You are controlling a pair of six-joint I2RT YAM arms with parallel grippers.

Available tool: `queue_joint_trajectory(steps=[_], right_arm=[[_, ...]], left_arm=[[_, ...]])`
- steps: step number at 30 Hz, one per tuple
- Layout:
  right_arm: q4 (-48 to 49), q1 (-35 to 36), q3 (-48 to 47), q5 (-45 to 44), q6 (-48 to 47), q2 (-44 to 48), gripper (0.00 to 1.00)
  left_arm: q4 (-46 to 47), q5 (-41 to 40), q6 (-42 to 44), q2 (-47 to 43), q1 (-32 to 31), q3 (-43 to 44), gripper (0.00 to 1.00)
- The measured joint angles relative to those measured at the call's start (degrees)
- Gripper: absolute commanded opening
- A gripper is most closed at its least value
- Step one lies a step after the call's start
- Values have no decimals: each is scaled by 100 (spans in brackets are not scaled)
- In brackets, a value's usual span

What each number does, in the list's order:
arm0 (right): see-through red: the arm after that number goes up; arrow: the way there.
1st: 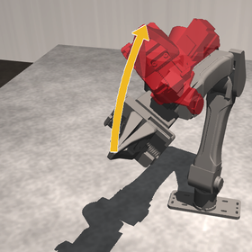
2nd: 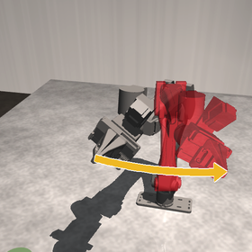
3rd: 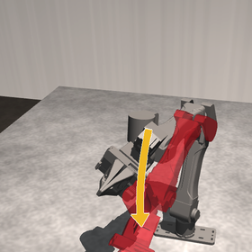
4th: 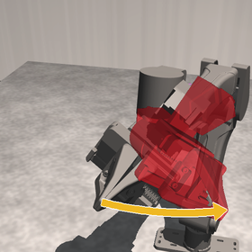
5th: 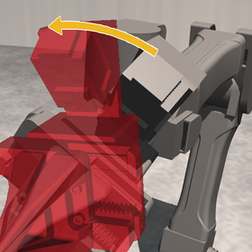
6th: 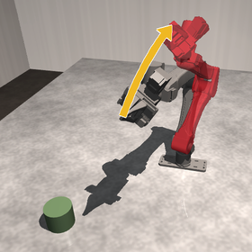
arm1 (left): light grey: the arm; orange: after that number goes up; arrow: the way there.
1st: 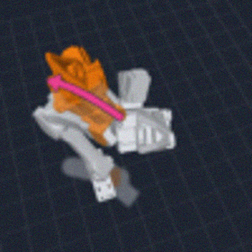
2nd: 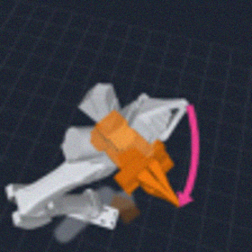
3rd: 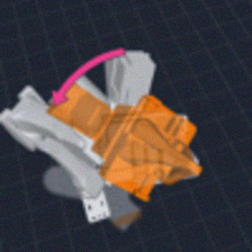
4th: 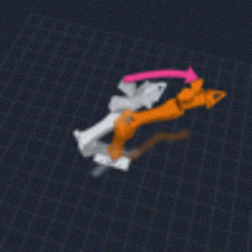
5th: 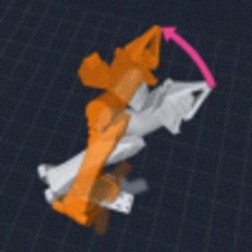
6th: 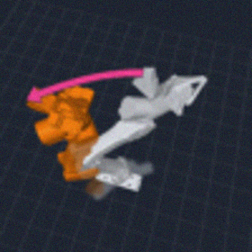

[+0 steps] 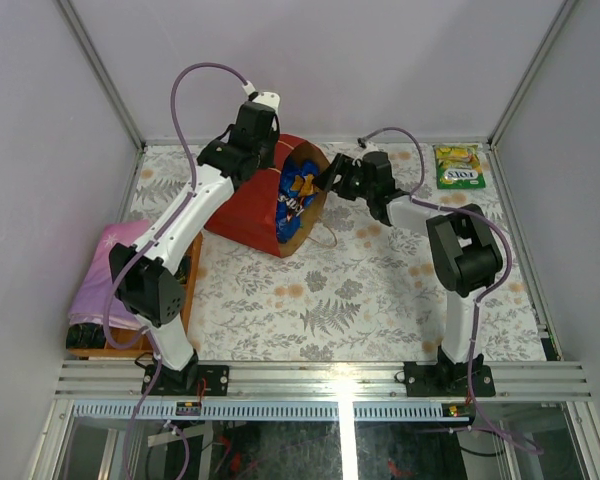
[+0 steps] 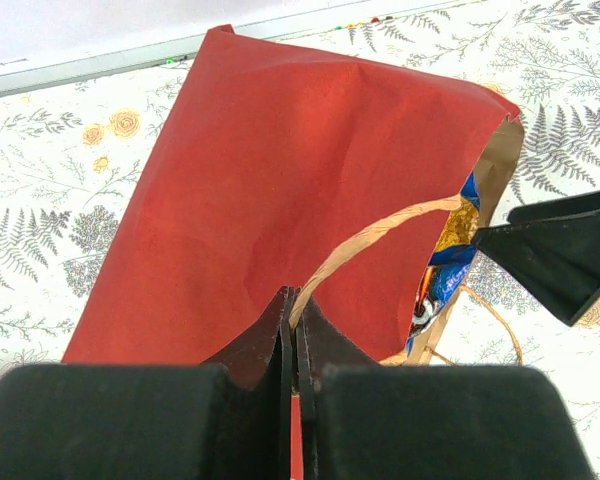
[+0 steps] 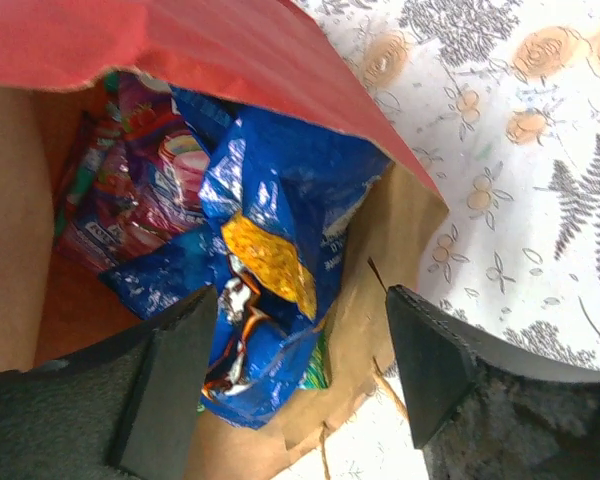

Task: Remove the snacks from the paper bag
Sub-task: Take out the snack from the paper bag.

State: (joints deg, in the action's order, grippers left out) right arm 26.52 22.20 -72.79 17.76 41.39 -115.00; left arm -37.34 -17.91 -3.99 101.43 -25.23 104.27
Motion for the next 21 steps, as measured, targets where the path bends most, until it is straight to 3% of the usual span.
queue_joint_trajectory(steps=[6, 13, 17, 21], right_arm=[[146, 50, -308, 11, 168, -227, 60], [168, 76, -363, 50, 284, -511, 54], [162, 116, -435, 94, 308, -619, 41], [208, 164, -520, 153, 380, -680, 17]], left_arm=[[0, 2, 0, -13, 0, -24, 0], [0, 0, 2, -13, 0, -68, 0], [0, 0, 2, -13, 0, -70, 0], [2, 0, 2, -13, 0, -81, 0]])
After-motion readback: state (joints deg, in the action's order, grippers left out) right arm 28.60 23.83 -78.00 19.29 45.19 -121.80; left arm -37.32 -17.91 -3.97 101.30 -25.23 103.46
